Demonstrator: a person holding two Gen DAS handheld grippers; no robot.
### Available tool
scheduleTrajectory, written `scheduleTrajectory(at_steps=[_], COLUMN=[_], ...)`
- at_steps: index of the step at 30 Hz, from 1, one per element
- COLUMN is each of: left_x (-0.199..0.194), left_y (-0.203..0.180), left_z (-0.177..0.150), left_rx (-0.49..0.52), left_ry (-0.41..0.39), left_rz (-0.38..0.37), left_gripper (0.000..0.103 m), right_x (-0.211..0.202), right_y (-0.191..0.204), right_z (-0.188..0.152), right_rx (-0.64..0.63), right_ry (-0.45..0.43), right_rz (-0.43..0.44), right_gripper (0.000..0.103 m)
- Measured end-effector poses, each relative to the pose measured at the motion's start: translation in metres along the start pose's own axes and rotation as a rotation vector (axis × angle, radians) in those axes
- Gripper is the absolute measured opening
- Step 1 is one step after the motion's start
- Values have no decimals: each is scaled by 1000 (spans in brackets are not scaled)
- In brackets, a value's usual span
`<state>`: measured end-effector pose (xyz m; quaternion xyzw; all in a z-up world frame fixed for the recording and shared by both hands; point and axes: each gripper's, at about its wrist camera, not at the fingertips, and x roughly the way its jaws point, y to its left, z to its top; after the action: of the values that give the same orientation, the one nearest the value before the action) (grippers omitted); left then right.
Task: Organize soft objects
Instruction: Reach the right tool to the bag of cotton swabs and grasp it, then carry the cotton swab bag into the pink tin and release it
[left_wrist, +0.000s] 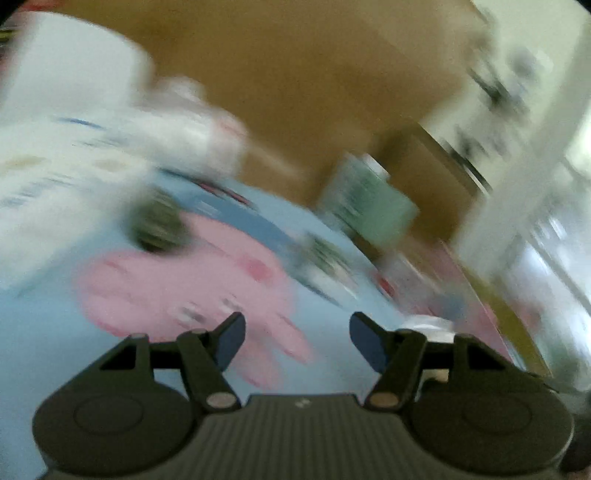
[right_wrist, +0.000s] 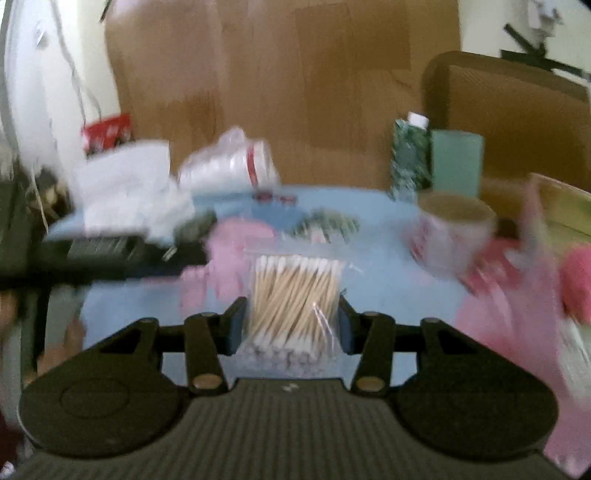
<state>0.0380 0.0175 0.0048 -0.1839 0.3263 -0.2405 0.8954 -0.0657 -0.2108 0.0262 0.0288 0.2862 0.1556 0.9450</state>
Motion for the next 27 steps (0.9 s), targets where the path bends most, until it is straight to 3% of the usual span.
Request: scheduleTrajectory(at_steps=[3, 5, 6, 9, 11, 14, 19, 22, 23, 27], left_x=[3, 4, 5, 10, 12, 12, 16, 17, 17, 19], left_y=[-29, -44, -50, -65, -68, -73, -97, -106, -109, -129], left_z=[-12, -20, -24, -30, -30, -32, -49, -56, -57, -46], left_rx=[30, 15, 12, 46, 42, 36, 123, 145, 159, 200], left_ry=[91, 128, 143, 164, 175, 201, 248, 263, 260, 239], left_rz=[-123, -166, -167, -96, -69, -88, -41, -51, -39, -50], left_gripper=[64, 65, 65, 65, 64, 64, 63, 63, 62, 61], right_x=[-12, -19, -19, -8, -3, -3, -9, -9, -8, -16], right_y=[4, 3, 2, -4, -3, -4, -5, -3, 0, -7], right_z=[-18, -26, -27, -23, -23, -28, -36, -41, -44, -42], right_rx=[-9, 7, 15, 52, 54, 50, 19, -32, -63, -49], right_ry=[10, -1, -4, -5, -8, -14, -14, -10, -20, -94], right_rz=[-30, -36, -38, -41, -37, -23, -14, -2, -18, -38], right_gripper=[55, 59, 68, 77, 77, 77, 77, 74, 55, 52])
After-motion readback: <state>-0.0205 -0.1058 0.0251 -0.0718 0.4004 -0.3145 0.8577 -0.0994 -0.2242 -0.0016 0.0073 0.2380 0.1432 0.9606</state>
